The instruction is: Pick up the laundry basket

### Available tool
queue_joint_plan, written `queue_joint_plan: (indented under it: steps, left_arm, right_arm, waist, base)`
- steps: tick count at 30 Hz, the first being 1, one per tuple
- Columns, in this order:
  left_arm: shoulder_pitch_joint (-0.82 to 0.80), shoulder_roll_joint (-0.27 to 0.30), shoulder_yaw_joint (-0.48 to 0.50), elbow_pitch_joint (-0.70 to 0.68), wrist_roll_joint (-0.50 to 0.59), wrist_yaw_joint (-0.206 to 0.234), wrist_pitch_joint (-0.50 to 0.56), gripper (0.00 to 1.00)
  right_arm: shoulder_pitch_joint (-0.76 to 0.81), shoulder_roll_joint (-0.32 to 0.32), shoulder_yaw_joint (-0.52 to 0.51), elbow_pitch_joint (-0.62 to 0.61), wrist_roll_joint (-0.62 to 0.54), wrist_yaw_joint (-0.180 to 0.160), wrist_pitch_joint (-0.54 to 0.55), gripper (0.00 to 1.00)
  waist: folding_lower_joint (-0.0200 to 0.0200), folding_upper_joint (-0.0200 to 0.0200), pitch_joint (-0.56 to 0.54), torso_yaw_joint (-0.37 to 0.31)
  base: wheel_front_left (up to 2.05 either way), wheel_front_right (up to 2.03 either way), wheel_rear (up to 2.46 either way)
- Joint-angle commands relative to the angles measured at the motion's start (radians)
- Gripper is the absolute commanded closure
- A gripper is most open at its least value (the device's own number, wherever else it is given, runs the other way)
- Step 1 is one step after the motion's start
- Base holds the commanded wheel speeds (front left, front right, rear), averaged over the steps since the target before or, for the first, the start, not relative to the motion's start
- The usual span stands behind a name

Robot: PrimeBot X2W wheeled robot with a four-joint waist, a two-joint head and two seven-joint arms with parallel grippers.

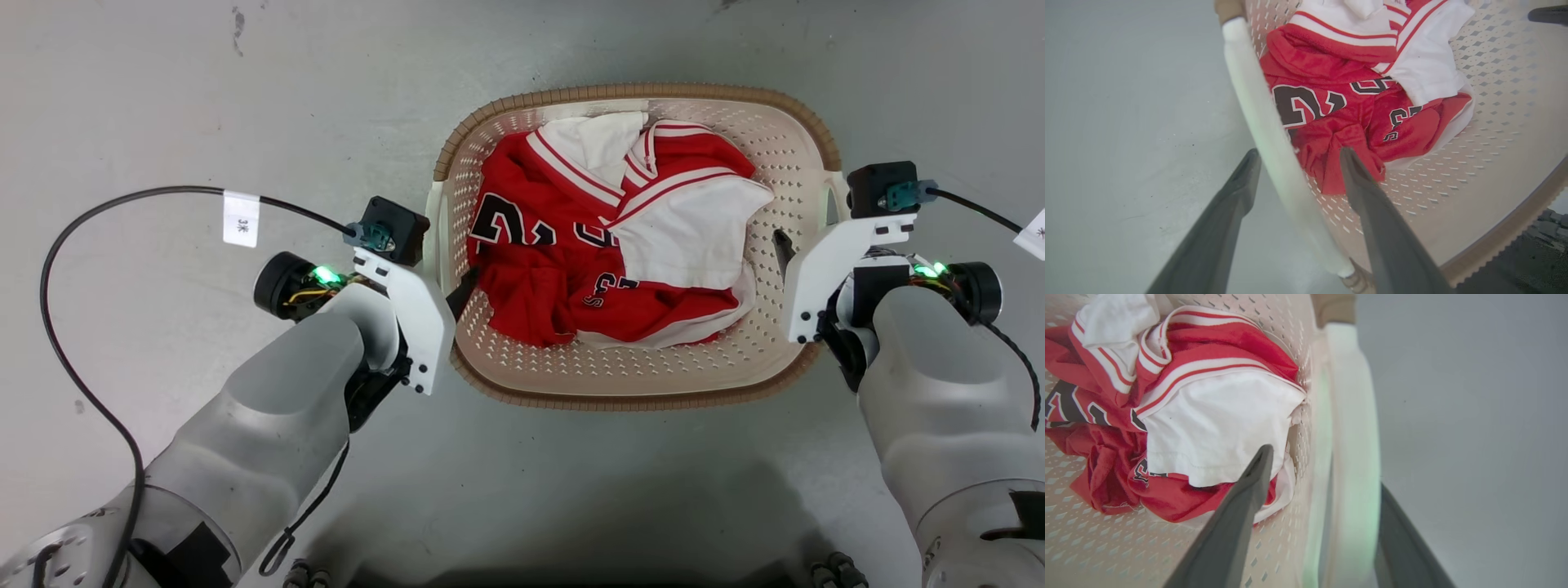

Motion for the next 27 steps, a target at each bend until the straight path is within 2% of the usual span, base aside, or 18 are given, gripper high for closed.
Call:
queue_joint_plan:
  steps: [1,14,20,27]
  left_arm:
    - [-0.017,0.004,-0.005,-0.006,-0.015,0.001,-0.009,1.0]
    - [-0.012,0.035,-0.111,-0.064,-0.133,-0.006,0.006,1.0]
    - [0.006,0.055,-0.126,-0.12,-0.175,-0.008,0.051,1.0]
    - [0.038,0.089,-0.13,-0.189,-0.211,-0.008,0.134,1.0]
  right_arm:
    - [-0.023,-0.001,0.002,0.004,0.008,-0.001,0.001,1.0]
    - [-0.001,-0.003,0.031,0.026,0.027,-0.001,0.036,1.0]
    - [0.019,0.001,0.091,0.035,0.056,-0.001,0.147,1.0]
    - [0.045,0.001,0.153,0.035,0.072,-0.001,0.261,1.0]
  waist:
    - [0.0,0.0001,0.0,0.001]
    - [0.0,0.0001,-0.031,0.001]
    - [0.0,0.0001,-0.1,-0.002]
    - [0.0,0.0001,-0.233,-0.007]
  base:
    - [0.0,0.0,0.0]
    - [0.0,0.0,0.0]
    - [0.0,0.0,0.0]
    - [0.0,0.0,0.0]
